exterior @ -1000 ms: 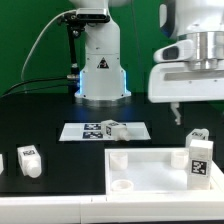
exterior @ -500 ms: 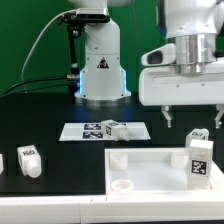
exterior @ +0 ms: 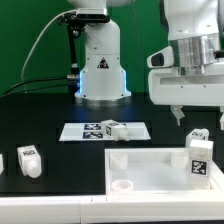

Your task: Assemble square table

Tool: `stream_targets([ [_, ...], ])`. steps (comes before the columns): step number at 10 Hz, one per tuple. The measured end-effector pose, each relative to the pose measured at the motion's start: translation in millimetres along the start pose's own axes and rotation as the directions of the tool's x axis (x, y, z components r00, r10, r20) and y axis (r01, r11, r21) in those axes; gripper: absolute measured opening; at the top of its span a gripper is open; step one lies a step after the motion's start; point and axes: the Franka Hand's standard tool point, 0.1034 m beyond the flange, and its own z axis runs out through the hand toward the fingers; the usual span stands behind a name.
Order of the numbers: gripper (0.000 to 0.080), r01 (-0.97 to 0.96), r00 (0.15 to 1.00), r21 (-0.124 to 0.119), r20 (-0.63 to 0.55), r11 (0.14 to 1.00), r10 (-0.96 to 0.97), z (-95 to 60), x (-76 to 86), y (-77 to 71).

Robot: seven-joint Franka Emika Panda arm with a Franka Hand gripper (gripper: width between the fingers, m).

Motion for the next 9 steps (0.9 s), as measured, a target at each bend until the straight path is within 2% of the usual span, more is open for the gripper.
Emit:
stream_targets([
  [1,0.0649,0.15,0.988,-0.02,0.04,0.989,-0.149,0.5,-3.7,-0.5],
  [2,0.0649,0.237,0.966,-0.021,0.115,0.971,-0.233,0.4,-1.9,1.6],
  [3,0.0649,0.271,0.951,-0.016,0.162,0.963,-0.265,2.7,2.2,4.8],
  [4,0.0649,0.25,0.945,-0.022,0.225,0.968,-0.238,3.5,3.9,15.5],
  [5,0.0649,0.244,0.928,-0.032,0.3,0.969,-0.223,1.6,5.0,19.0],
  [7,0.0649,0.223,0.91,-0.041,0.368,0.974,-0.192,2.3,11.7,21.5],
  [8,0.0649,0.256,0.887,-0.059,0.41,0.965,-0.21,2.5,7.5,23.5],
  [9,0.0649,0.34,0.869,-0.07,0.405,0.938,-0.285,4.3,3.6,14.9],
])
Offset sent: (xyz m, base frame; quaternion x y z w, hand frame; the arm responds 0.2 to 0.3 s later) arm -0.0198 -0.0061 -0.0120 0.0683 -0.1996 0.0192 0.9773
